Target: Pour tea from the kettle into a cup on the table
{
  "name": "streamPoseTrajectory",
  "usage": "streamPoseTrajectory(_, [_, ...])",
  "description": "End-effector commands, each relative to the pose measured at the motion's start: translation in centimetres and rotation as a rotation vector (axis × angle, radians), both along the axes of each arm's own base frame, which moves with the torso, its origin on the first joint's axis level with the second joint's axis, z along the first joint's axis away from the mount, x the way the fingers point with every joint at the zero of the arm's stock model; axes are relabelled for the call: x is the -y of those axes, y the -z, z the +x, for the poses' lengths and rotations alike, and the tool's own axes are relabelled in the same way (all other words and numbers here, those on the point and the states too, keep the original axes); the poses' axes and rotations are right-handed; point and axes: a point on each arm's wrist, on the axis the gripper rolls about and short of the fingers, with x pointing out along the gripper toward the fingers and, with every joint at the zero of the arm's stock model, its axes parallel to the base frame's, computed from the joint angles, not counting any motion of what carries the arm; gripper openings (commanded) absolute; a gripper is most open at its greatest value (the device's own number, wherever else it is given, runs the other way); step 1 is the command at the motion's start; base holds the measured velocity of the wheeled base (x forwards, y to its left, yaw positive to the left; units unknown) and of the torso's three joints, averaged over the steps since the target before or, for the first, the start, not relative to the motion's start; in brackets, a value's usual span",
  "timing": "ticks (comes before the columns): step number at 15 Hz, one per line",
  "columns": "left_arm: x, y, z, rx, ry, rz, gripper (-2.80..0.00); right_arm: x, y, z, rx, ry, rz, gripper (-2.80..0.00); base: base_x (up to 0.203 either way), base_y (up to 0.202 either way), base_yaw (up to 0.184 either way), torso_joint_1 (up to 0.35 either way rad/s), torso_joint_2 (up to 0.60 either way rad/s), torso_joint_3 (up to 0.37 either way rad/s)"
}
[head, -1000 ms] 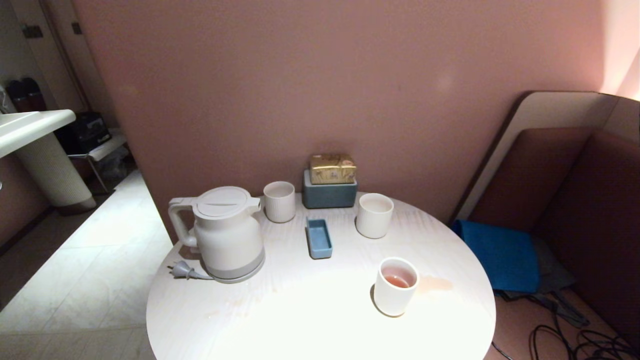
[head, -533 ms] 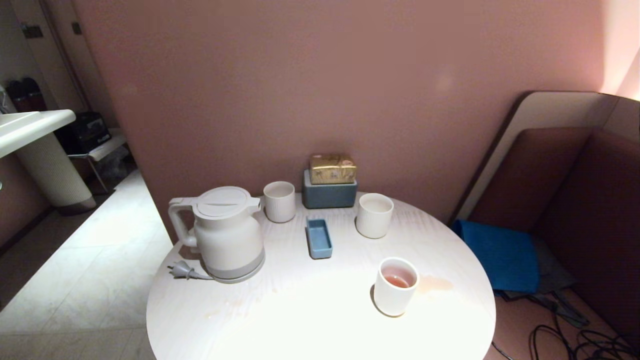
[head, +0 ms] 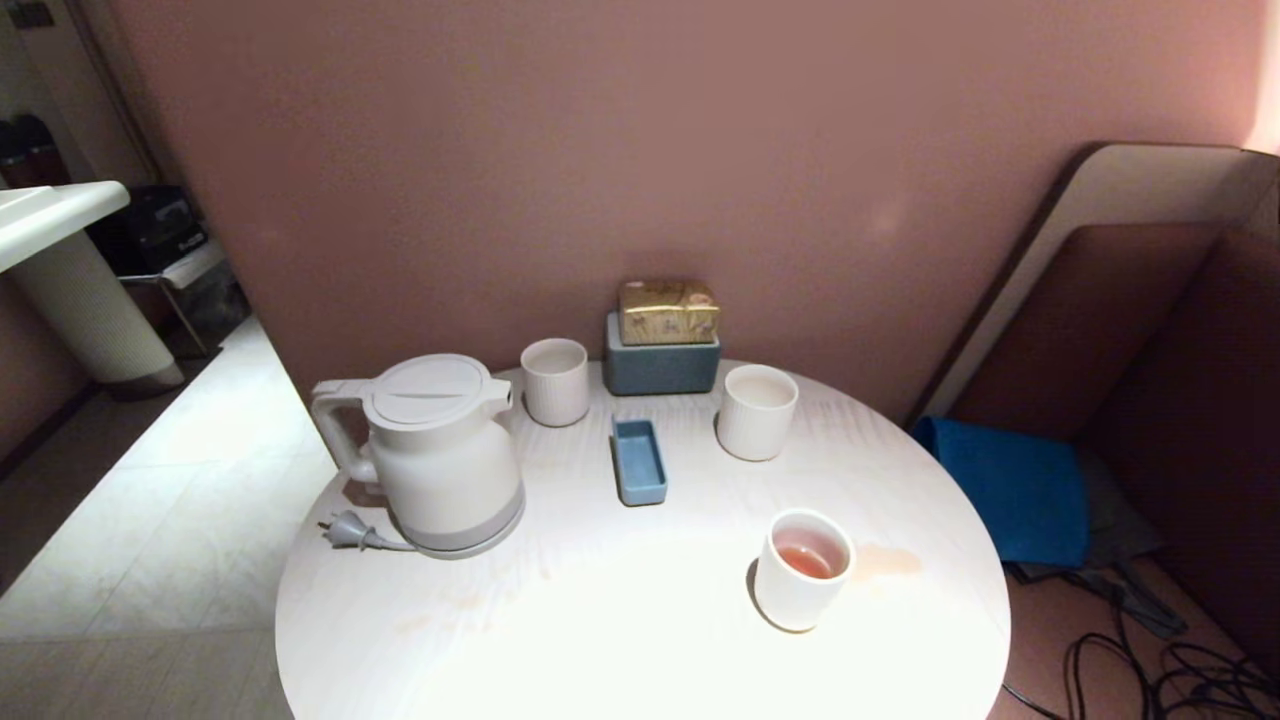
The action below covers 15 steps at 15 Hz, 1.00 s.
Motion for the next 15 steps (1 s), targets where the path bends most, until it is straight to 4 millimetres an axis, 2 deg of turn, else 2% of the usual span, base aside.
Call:
streamPoseTrajectory(1, [0.0,-0.01,0.01,0.0,0.0,0.001,-2.8,0.0,0.0,0.01,-0.001,-0.001,-0.002,-2.8,0.0,0.0,0.0,-0.002,0.0,-0.173])
streamPoseTrajectory(11, [0.0,-0.01,0.01,0.0,0.0,0.001,-2.8,0.0,0.0,0.01,-0.001,0.001,0.001,-2.8,0.0,0.0,0.0,0.001,0.0,-0.017])
streamPoseTrajectory(15, [0.0,-0.01,0.01,0.0,0.0,0.001,-2.8,0.01,0.0,0.01,-0.001,0.002,0.001,-2.8,0.0,0.0,0.0,0.003,0.0,0.131])
